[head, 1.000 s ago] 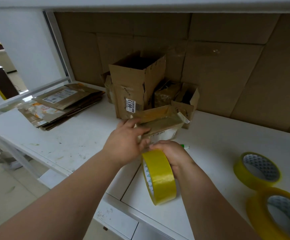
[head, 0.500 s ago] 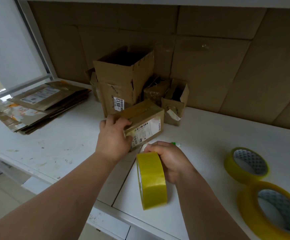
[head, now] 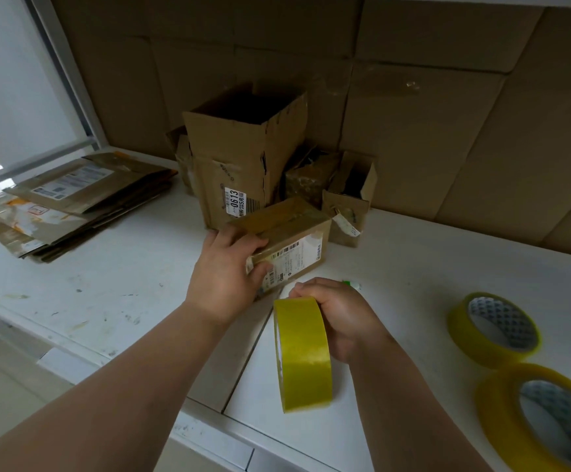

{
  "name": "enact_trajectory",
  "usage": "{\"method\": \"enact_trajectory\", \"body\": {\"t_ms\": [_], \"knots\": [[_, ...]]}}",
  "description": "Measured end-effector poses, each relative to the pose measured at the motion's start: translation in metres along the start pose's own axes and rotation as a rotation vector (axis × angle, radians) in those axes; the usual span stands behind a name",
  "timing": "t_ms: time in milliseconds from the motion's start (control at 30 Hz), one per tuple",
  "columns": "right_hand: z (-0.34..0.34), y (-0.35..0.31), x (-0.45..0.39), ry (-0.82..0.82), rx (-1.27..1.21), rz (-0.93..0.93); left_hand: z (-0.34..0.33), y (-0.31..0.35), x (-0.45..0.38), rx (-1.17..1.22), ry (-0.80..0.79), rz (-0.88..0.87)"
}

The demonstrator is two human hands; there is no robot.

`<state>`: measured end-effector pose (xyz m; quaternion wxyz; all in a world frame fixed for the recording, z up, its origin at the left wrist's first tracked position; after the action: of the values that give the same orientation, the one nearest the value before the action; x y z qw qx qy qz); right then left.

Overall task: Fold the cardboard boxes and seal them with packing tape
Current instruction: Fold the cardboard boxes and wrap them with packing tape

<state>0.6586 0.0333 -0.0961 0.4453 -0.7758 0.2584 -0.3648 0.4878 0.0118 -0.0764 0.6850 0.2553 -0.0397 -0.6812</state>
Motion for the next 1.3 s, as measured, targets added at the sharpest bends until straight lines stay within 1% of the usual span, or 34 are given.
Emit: {"method": "enact_trajectory", "body": {"t_ms": [100,200,300,467,600,667,833,967,1033,1167,1233,1300], "knots": [[0.0,0.0,-0.002,0.002,-0.005,-0.002,0.008,-0.011,0.006,0.053,-0.061,-0.078],[-0.001,-0.001,-0.003,0.005,0.011,-0.005,0.015,-0.017,0.005,0.039,-0.148,-0.159],[-0.006,-0.004,-0.003,-0.008,-0.002,0.003,0.02,-0.017,0.002,-0.002,-0.152,-0.214],[-0.018,-0.008,0.004,-0.064,-0.027,0.035,0.029,-0.014,-0.002,-0.051,-0.151,-0.246],[-0.018,-0.009,0.006,-0.062,-0.027,0.03,0.036,-0.017,-0.015,0.034,-0.283,-0.253],[-0.016,-0.007,0.005,-0.045,-0.055,0.015,0.038,-0.017,-0.018,0.035,-0.331,-0.263],[-0.013,-0.006,0.004,0.01,-0.046,-0.006,0.037,-0.015,-0.012,0.004,-0.282,-0.302],[-0.008,-0.004,0.002,0.056,-0.035,-0.01,0.035,-0.016,-0.01,0.067,-0.252,-0.312],[-0.004,-0.001,0.002,0.072,-0.038,-0.009,0.035,-0.017,-0.009,0.047,-0.24,-0.329],[-0.003,0.001,0.005,0.062,-0.064,-0.006,0.034,-0.021,-0.006,-0.085,-0.196,-0.291],[-0.004,0.001,0.006,0.064,-0.073,0.001,0.029,-0.017,0.0,-0.249,-0.15,-0.244],[-0.004,0.002,0.007,0.071,-0.084,0.006,0.017,-0.013,0.008,-0.398,-0.155,-0.157]]}}
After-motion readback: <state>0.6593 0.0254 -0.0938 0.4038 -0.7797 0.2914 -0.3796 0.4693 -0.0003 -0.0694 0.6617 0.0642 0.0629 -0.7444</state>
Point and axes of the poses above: each hand's wrist, its own x-axis away from the middle knuckle, its own z-axis out of the back of the hand, y = z × x, the point moved 3 cm from there along -x, towards the middle knuckle, and after that the axes turned 15 degrees about -y, right-handed, at the moved point
